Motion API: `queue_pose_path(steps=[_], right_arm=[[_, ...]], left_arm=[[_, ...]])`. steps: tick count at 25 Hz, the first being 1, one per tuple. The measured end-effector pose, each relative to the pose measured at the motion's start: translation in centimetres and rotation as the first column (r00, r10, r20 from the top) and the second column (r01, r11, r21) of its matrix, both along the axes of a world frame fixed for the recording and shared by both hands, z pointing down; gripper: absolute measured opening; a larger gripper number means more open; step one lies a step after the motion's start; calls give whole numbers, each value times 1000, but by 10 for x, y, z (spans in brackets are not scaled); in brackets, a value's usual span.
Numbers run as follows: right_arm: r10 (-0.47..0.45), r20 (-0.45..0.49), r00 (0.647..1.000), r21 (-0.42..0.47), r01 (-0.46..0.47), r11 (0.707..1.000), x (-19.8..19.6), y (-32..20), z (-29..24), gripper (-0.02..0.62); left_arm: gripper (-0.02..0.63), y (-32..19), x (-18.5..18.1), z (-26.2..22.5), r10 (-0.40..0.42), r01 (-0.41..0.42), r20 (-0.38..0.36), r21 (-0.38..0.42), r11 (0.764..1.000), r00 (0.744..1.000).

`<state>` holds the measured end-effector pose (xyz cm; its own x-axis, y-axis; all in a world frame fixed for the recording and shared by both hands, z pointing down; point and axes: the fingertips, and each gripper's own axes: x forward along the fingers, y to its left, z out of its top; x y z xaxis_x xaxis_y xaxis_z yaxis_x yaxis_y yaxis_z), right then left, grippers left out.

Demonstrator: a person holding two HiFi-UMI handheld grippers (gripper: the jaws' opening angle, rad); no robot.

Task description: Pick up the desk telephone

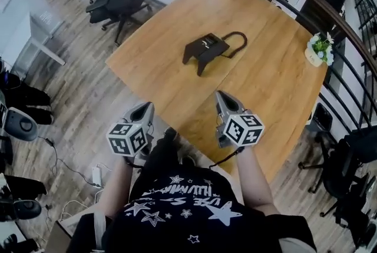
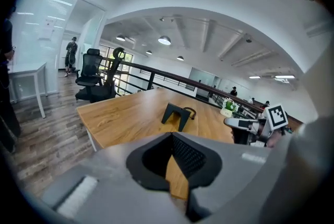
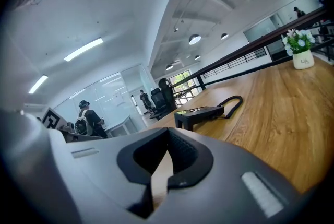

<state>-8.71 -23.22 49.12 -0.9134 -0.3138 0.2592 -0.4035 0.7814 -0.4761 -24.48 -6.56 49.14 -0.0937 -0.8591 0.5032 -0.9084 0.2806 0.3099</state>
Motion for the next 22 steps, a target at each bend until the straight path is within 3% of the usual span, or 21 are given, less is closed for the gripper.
queue_pose_path(steps=[6, 9, 16, 20, 22], right_arm=[[137, -18, 990, 7, -137, 991, 15, -21, 15, 0], [202, -35, 979, 10, -202, 979, 21, -33, 16, 0], [320, -59, 946, 12, -319, 948, 20, -50, 24, 0], [365, -74, 928, 7, -365, 931, 25, -56, 29, 0], [383, -81, 920, 6, -384, 923, 28, -57, 31, 0]], left_arm=[[2, -54, -11, 18, 122, -122, -50, 8, 992, 991], [2, -83, -11, 27, 184, -184, -128, 14, 983, 975], [71, -137, -11, 41, 265, -244, -349, 102, 964, 899], [154, -160, -7, 43, 297, -260, -437, 143, 955, 849], [221, -170, -3, 41, 304, -253, -497, 169, 953, 813]])
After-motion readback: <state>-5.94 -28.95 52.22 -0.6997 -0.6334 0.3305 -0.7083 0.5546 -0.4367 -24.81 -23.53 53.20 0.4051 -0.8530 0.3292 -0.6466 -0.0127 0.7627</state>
